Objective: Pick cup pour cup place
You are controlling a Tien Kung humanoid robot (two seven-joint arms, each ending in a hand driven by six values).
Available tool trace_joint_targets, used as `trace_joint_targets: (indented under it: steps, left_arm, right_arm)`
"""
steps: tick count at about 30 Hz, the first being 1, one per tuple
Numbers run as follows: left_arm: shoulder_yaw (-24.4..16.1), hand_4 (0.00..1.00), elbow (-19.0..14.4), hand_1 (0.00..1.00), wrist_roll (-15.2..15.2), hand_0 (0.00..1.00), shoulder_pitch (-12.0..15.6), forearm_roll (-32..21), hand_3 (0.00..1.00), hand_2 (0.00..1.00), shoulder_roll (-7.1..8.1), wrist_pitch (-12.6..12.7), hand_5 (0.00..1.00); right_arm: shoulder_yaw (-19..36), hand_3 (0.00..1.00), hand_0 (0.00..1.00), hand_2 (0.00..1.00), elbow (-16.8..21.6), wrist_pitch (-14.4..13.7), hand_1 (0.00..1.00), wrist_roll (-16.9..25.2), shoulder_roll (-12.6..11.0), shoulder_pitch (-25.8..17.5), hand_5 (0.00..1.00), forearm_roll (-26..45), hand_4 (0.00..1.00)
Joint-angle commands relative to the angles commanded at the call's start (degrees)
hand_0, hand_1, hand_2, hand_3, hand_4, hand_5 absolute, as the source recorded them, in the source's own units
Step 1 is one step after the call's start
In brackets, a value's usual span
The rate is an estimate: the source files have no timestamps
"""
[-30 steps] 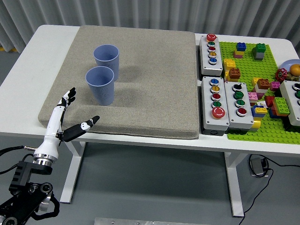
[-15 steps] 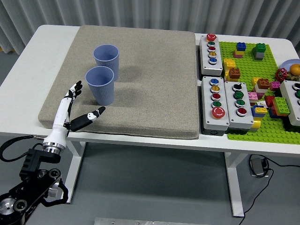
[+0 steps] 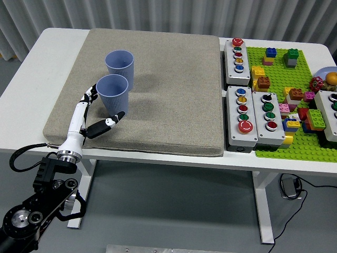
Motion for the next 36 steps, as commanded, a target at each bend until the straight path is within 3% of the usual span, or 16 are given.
trace_joint_targets:
  steps: [14,36]
  left_arm:
    - [0.2,0.943,4.3,0.958,0.8,0.973,-3.9,0.2,0.998,0.998,-2.43,2.0,0.304]
    - [0.5,0.932,8.1,0.943,1.3,0.951,-7.5,0.3,0.998,0.998,-4.05,3.5,0.314]
  right_arm:
    - [0.4,0.578,0.688,0.583,0.0,0.2,0.653,0.1,0.0,0.0,0.172,0.0,0.002]
    - [0.1,0.579,0.688,0.583,-0.1,0.2,0.653,0.1,-0.2,0.5,0.170,0.0,0.002]
